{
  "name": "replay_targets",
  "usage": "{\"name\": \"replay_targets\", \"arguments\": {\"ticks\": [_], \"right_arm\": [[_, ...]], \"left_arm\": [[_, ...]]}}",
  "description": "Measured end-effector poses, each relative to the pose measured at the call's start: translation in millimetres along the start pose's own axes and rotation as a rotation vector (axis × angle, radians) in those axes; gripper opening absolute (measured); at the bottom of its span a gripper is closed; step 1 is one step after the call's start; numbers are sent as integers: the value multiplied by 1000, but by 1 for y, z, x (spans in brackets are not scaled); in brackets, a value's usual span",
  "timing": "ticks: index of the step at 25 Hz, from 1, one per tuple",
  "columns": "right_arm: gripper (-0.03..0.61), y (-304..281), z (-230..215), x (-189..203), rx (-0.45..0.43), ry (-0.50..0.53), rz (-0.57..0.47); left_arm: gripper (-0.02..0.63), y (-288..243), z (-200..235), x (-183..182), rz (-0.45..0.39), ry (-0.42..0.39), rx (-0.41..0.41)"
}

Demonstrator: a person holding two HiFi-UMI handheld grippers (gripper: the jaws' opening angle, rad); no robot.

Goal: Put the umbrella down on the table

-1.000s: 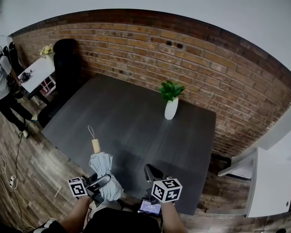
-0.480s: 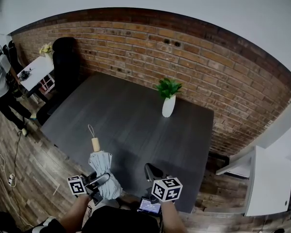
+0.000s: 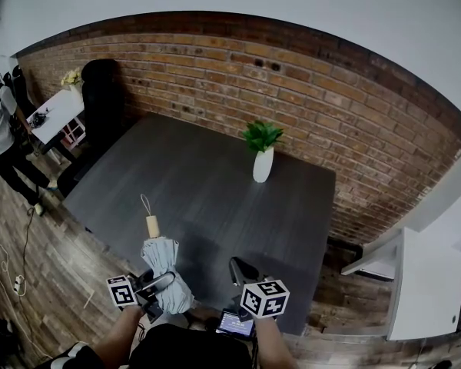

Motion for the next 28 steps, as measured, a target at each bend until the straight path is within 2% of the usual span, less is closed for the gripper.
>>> {"name": "replay_targets", "arguments": {"ticks": [7, 15, 22, 28], "right_arm": [[8, -16, -6, -10, -27, 36, 17], [8, -54, -18, -30, -31, 83, 57], [8, -92, -47, -57, -13, 129, 98], [8, -132, -71, -77, -14, 175, 147]], "left_arm": [[328, -11, 0, -12, 15, -31, -15], [328, -43, 16, -51, 85, -66, -26], [328, -92, 29, -105, 222, -174, -41], [328, -132, 52, -144, 410, -322, -74]]}}
Point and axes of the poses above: the fingertips, and each gripper's own axes: y backward along the fingers, z to its left, x out of its underside, the point moved 1 cm from there along y, backward along the fingers, and after that the axes turned 12 degrees about y, right-handed, at the moved point
